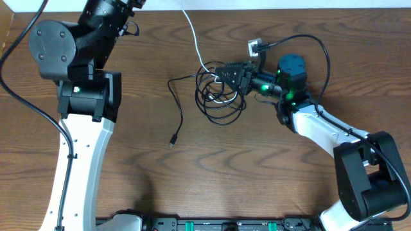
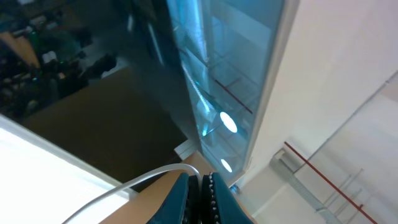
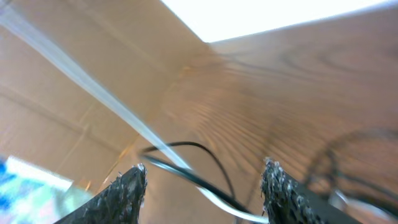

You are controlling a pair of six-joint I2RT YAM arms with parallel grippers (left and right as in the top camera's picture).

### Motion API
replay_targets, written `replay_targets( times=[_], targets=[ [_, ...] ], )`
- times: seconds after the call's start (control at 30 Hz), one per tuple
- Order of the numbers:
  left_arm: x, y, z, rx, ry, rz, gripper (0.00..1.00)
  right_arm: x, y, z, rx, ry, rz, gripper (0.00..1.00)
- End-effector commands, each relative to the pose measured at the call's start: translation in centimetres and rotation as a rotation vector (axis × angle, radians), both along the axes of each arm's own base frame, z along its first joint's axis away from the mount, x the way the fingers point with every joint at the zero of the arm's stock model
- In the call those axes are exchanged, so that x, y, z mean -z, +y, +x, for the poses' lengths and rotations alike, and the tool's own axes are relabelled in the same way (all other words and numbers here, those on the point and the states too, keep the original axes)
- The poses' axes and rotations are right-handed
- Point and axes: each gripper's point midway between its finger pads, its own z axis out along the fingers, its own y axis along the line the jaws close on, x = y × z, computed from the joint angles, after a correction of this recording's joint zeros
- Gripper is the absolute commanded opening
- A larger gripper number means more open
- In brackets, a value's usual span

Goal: Untangle cables

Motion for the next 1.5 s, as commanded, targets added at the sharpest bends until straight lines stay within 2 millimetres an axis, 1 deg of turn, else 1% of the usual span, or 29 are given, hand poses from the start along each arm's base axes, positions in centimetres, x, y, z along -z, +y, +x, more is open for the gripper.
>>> replay_targets(
  times=[0.0, 0.07, 0.17, 0.3, 0.4, 0.43, 0.5, 0.53, 0.57, 0.63, 0.73, 0.8, 0.9, 0.97, 1.07, 1.13, 1.23, 1.37, 1.47],
  targets=[
    [-0.8, -0.1, -0.8, 0.013, -0.005, 0.009, 0.07, -4.2, 1.4, -1.8, -0.140, -0.150, 0.035, 0.59],
    [-0.6, -0.2, -0.7, 0.019, 0.007, 0.014, 0.07, -4.6, 2.0, -1.7, -0.143, -0.185, 0.020, 0.60],
    [-0.5, -0.4, -0.8, 0.033, 0.008, 0.022, 0.07, -4.0, 2.8, -1.0, -0.088, -0.200, -0.030, 0.64],
    [-0.3, -1.0, -1.2, 0.063, 0.006, 0.043, 0.07, -3.1, 4.3, -0.2, 0.004, -0.220, -0.102, 0.65],
    [-0.2, -1.3, -1.4, 0.082, 0.005, 0.056, 0.07, -2.9, 5.4, 0.3, 0.059, -0.237, -0.128, 0.64],
    [-0.1, -1.4, -1.4, 0.088, 0.005, 0.059, 0.07, -3.0, 5.7, 0.6, 0.079, -0.242, -0.134, 0.61],
    [0.0, -1.6, -1.6, 0.101, 0.003, 0.069, 0.07, -2.8, 5.7, 1.5, 0.131, -0.234, -0.155, 0.49],
    [0.0, -1.7, -1.7, 0.112, 0.002, 0.077, 0.07, -2.5, 5.2, 2.2, 0.173, -0.219, -0.177, 0.38],
    [0.1, -1.9, -1.8, 0.122, 0.002, 0.083, 0.07, -2.3, 4.9, 2.6, 0.199, -0.210, -0.190, 0.33],
    [0.5, -2.4, -2.0, 0.150, 0.010, 0.104, 0.07, -1.8, 3.6, 3.8, 0.274, -0.192, -0.226, 0.21],
    [1.8, -2.9, -1.9, 0.166, 0.024, 0.173, 0.07, -1.8, 1.6, 5.3, 0.336, -0.181, -0.256, 0.01],
    [3.2, -3.1, -1.6, 0.169, 0.047, 0.233, 0.07, -2.2, 0.1, 6.1, 0.362, -0.172, -0.273, 0.01],
    [5.8, -2.8, -0.7, 0.168, 0.122, 0.308, 0.07, -3.5, -2.3, 6.9, 0.394, -0.169, -0.314, 0.01],
    [8.0, -2.0, 0.1, 0.145, 0.183, 0.365, 0.07, -4.7, -3.9, 7.1, 0.411, -0.181, -0.355, 0.01],
    [11.1, -0.8, 0.9, 0.098, 0.247, 0.464, 0.07, -7.2, -6.3, 7.0, 0.427, -0.204, -0.423, 0.01],
    [13.0, 0.0, 1.3, 0.066, 0.268, 0.542, 0.07, -9.2, -7.3, 6.4, 0.418, -0.217, -0.453, 0.01],
    [15.7, 1.4, 1.8, 0.010, 0.337, 0.630, 0.08, -12.5, -7.7, 5.0, 0.379, -0.246, -0.468, 0.01],
    [19.1, 3.4, 2.3, -0.091, 0.437, 0.746, 0.07, -16.3, -7.5, 3.3, 0.334, -0.285, -0.468, 0.01],
    [20.7, 4.3, 2.3, -0.131, 0.468, 0.827, 0.07, -18.7, -7.4, 2.4, 0.314, -0.294, -0.456, 0.01]
  ],
)
